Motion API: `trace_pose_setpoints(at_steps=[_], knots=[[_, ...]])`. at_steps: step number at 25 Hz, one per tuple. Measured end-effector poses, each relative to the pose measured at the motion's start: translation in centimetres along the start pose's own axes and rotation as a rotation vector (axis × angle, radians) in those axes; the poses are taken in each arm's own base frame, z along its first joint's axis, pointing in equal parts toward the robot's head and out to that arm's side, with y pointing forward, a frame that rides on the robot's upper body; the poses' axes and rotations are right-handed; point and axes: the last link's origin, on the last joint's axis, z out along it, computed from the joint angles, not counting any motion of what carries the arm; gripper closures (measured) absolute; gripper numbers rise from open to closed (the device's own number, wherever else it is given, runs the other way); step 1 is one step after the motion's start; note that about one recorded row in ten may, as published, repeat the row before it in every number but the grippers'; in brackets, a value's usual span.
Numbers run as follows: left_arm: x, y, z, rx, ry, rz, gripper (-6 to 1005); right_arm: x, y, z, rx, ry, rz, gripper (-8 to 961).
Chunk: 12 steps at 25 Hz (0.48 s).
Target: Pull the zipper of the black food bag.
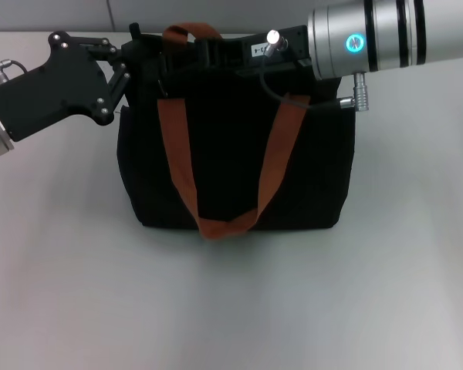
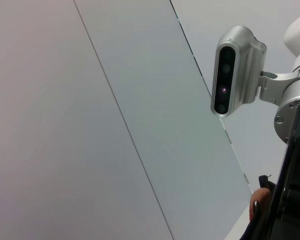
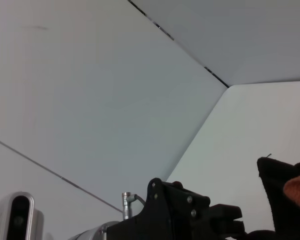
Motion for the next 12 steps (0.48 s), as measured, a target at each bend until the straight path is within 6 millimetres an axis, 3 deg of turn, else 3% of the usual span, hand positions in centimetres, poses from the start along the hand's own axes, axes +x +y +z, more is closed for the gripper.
trace_pose_setpoints(at_steps=[12], knots=[[0.07,-0.27,0.41,0.002,-0.001,-0.012,975,0.31,0.14,0.28,-0.002,0.02,-0.004,577]])
